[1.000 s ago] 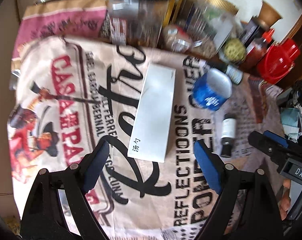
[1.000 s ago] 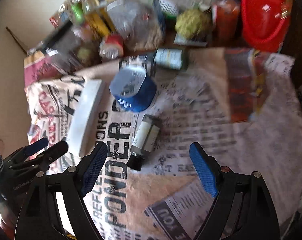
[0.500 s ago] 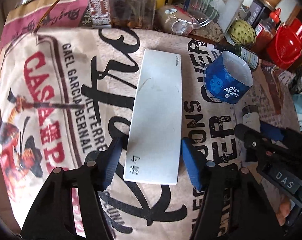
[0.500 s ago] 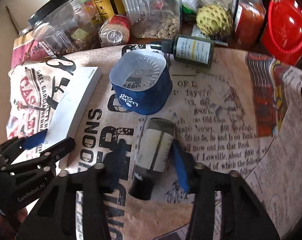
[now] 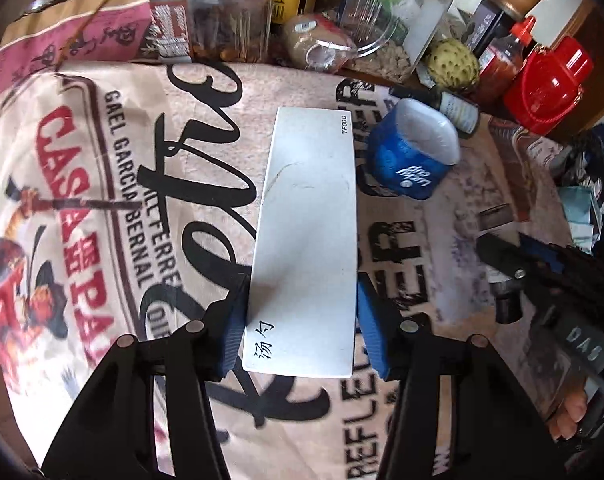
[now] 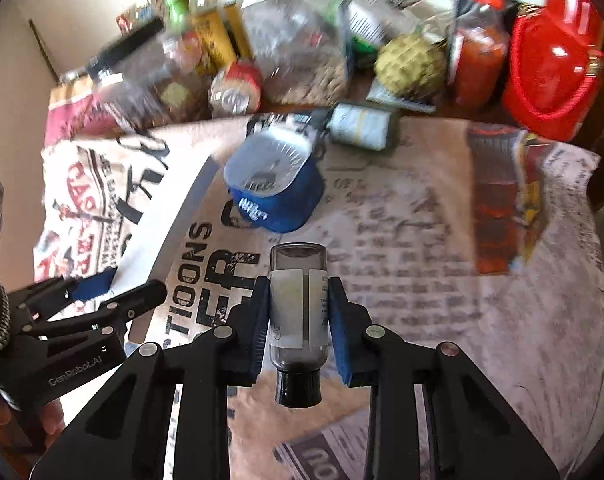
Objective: Collect trash
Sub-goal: 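Grasp the small glass bottle with the right gripper while the left gripper grasps the white paper card, then lift the glass bottle and white card in both grippers and carry them toward the bucket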
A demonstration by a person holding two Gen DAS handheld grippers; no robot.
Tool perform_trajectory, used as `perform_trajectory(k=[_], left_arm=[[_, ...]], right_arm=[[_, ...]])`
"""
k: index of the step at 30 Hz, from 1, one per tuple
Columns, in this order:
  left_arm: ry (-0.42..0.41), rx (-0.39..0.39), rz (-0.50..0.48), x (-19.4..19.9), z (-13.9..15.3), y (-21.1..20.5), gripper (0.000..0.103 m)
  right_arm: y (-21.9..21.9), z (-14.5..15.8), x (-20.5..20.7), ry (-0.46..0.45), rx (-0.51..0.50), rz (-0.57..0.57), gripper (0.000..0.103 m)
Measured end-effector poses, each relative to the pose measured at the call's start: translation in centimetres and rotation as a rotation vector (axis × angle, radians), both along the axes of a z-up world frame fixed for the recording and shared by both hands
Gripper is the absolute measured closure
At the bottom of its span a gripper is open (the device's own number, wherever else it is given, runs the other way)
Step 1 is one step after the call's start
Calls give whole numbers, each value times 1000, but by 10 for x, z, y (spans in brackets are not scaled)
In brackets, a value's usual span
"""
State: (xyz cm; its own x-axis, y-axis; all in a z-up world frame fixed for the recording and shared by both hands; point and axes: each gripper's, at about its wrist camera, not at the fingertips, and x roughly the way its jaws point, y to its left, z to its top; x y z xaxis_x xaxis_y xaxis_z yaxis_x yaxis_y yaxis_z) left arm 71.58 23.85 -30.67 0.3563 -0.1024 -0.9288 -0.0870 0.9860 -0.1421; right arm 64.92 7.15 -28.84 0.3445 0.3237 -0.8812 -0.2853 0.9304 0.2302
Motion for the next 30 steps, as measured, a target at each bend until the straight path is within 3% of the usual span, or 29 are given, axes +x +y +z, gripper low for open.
perform_trajectory(k=[8,18,30], left_arm=[[-113,13,43,-35,67,-26,52],[-326,43,49,-82,168,-104,52],[-533,63,137,-188,245,-172,52]], right_arm=[[-63,61,-27,-104,58,-59,77],[-133,131,-78,-262,104,-98,77],[-192,189,-144,-444,153,-25,77]])
